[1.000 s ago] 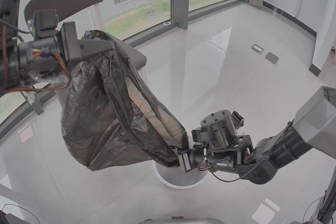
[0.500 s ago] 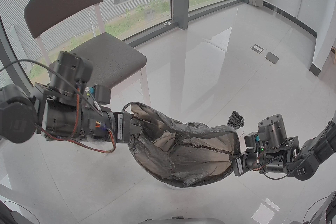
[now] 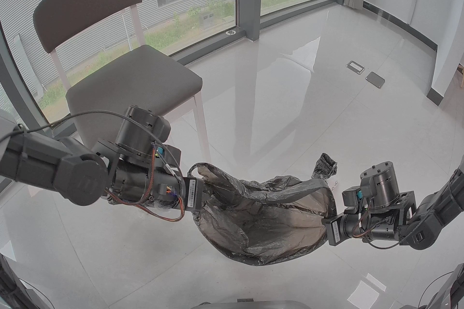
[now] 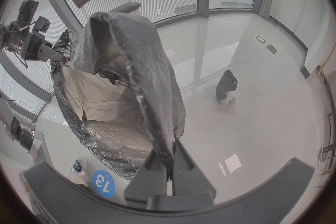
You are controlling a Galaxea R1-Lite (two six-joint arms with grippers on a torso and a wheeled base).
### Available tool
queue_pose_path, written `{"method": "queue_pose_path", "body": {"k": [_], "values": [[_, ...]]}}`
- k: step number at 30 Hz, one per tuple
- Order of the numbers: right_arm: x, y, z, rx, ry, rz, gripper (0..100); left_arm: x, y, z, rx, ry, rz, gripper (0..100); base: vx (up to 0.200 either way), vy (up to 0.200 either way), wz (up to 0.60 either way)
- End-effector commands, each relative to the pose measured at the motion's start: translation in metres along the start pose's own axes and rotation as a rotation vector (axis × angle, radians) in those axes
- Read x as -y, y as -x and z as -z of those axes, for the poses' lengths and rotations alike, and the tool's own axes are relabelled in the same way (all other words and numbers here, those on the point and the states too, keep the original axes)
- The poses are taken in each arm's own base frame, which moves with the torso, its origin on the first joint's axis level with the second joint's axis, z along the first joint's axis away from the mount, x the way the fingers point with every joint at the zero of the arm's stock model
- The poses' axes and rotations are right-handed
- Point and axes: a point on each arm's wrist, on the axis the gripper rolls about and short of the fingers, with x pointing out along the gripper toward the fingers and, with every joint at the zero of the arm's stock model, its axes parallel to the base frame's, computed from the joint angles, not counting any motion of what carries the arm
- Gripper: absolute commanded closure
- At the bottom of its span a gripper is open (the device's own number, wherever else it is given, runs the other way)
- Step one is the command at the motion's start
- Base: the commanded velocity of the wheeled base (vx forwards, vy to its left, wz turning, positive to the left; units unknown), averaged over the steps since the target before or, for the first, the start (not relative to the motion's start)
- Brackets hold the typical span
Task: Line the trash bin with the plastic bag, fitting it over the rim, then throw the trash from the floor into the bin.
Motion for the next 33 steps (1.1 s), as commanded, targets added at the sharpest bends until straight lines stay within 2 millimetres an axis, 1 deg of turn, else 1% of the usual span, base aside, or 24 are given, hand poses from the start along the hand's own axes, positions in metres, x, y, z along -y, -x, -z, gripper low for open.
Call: {"method": "queue_pose_path", "body": {"k": [1, 3, 4, 5, 9, 11, 12, 13, 16, 17, 19, 20, 21, 22, 24, 26, 27, 29, 33], "values": [[0.007, -0.013, 0.007, -0.050, -0.027, 0.012, 100, -0.005, -0.034, 0.005, -0.061, 0.018, -0.008, 100, 0.000, 0.000, 0.00], [0.011, -0.019, 0.010, -0.066, -0.035, 0.019, 100, -0.006, -0.042, 0.005, -0.070, 0.034, -0.011, 100, 0.000, 0.000, 0.00], [0.011, -0.019, 0.010, -0.066, -0.035, 0.019, 100, -0.006, -0.042, 0.005, -0.070, 0.034, -0.011, 100, 0.000, 0.000, 0.00], [0.015, -0.027, 0.011, -0.069, -0.037, 0.020, 100, -0.008, -0.048, 0.007, -0.086, 0.039, -0.015, 100, 0.000, 0.000, 0.00], [0.020, -0.044, 0.012, -0.059, -0.046, 0.020, 100, -0.012, -0.059, 0.010, -0.110, 0.042, -0.021, 100, 0.000, 0.000, 0.00], [0.022, -0.051, 0.014, -0.063, -0.051, 0.024, 100, -0.013, -0.066, 0.010, -0.119, 0.044, -0.024, 100, 0.000, 0.000, 0.00], [0.022, -0.051, 0.014, -0.063, -0.051, 0.024, 100, -0.013, -0.066, 0.010, -0.119, 0.044, -0.024, 100, 0.000, 0.000, 0.00], [0.023, -0.062, 0.016, -0.072, -0.053, 0.028, 100, -0.015, -0.073, 0.009, -0.126, 0.042, -0.023, 100, 0.000, 0.000, 0.00], [0.025, -0.075, 0.017, -0.077, -0.056, 0.031, 100, -0.016, -0.081, 0.005, -0.123, 0.040, -0.021, 100, 0.000, 0.000, 0.00], [0.026, -0.083, 0.018, -0.079, -0.058, 0.034, 100, -0.016, -0.084, 0.003, -0.118, 0.037, -0.020, 100, 0.000, 0.000, 0.00], [0.026, -0.095, 0.016, -0.076, -0.060, 0.034, 100, -0.017, -0.091, 0.005, -0.133, 0.035, -0.025, 100, 0.000, 0.000, 0.00], [0.026, -0.095, 0.016, -0.076, -0.060, 0.034, 100, -0.017, -0.091, 0.005, -0.133, 0.035, -0.025, 100, 0.000, 0.000, 0.00], [0.026, -0.106, 0.015, -0.077, -0.058, 0.034, 100, -0.018, -0.097, 0.008, -0.148, 0.022, -0.033, 100, 0.000, 0.000, 0.00], [0.026, -0.111, 0.015, -0.080, -0.056, 0.036, 100, -0.017, -0.099, 0.010, -0.157, 0.008, -0.034, 100, 0.000, 0.000, 0.00], [0.027, -0.118, 0.017, -0.086, -0.047, 0.040, 100, -0.014, -0.100, 0.013, -0.167, -0.016, -0.031, 100, 0.000, 0.000, 0.00], [0.027, -0.125, 0.022, -0.107, -0.014, 0.048, 100, -0.013, -0.097, 0.015, -0.175, -0.059, -0.029, 100, 0.000, 0.000, 0.00], [0.027, -0.125, 0.022, -0.107, -0.014, 0.048, 100, -0.013, -0.097, 0.015, -0.175, -0.059, -0.029, 100, 0.000, 0.000, 0.00], [0.028, -0.126, 0.028, -0.128, 0.029, 0.048, 100, -0.013, -0.095, 0.016, -0.192, -0.118, -0.042, 100, 0.000, 0.000, 0.00], [0.031, -0.132, 0.029, -0.133, 0.043, 0.054, 100, -0.015, -0.097, 0.017, -0.203, -0.145, -0.077, 100, 0.000, 0.000, 0.00]]}}
